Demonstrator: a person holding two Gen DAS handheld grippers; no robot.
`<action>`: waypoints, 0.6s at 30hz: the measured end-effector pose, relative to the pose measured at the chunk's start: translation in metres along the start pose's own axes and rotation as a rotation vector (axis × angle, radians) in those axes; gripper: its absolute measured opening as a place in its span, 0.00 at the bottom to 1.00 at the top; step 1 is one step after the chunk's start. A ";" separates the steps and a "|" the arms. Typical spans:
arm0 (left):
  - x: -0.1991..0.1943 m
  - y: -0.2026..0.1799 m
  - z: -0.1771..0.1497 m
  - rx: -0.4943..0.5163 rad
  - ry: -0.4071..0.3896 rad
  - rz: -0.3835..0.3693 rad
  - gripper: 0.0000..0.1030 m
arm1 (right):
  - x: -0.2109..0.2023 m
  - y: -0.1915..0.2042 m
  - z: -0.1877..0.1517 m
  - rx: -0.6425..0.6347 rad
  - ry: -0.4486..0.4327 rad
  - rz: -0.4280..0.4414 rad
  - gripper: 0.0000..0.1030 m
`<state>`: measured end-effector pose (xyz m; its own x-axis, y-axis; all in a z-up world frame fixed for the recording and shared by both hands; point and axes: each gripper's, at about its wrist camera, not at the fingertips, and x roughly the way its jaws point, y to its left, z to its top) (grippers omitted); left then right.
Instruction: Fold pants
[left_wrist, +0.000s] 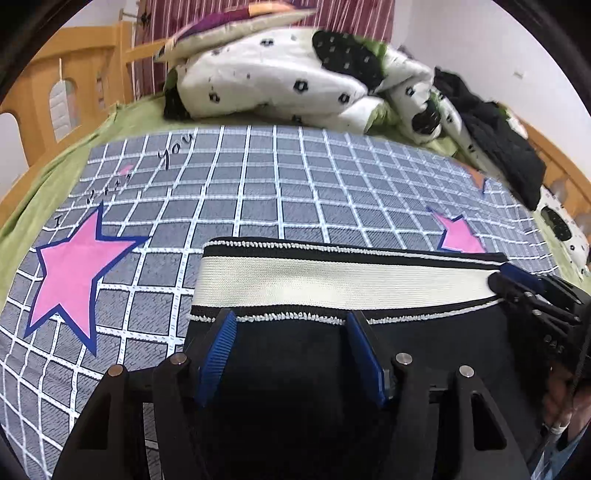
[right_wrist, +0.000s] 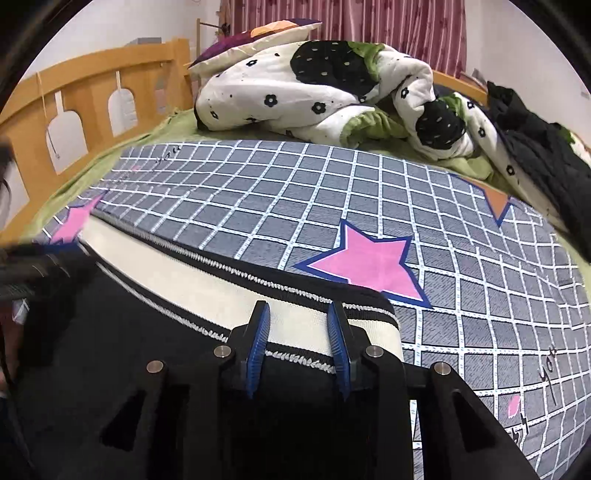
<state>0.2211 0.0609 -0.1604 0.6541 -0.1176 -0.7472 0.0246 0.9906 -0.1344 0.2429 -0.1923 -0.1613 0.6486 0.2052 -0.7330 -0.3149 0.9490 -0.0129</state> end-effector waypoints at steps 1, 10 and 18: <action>-0.001 0.001 0.000 0.000 -0.001 0.001 0.57 | -0.001 0.001 -0.001 -0.003 -0.001 -0.007 0.30; -0.043 -0.009 -0.022 0.084 0.044 -0.032 0.57 | -0.014 -0.002 0.000 0.001 0.050 0.001 0.34; -0.108 0.007 -0.094 0.047 0.038 -0.127 0.57 | -0.095 -0.006 -0.065 0.080 0.071 0.068 0.34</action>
<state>0.0798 0.0745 -0.1419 0.6147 -0.2437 -0.7502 0.1413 0.9697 -0.1992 0.1382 -0.2330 -0.1357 0.5760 0.2553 -0.7766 -0.2983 0.9501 0.0912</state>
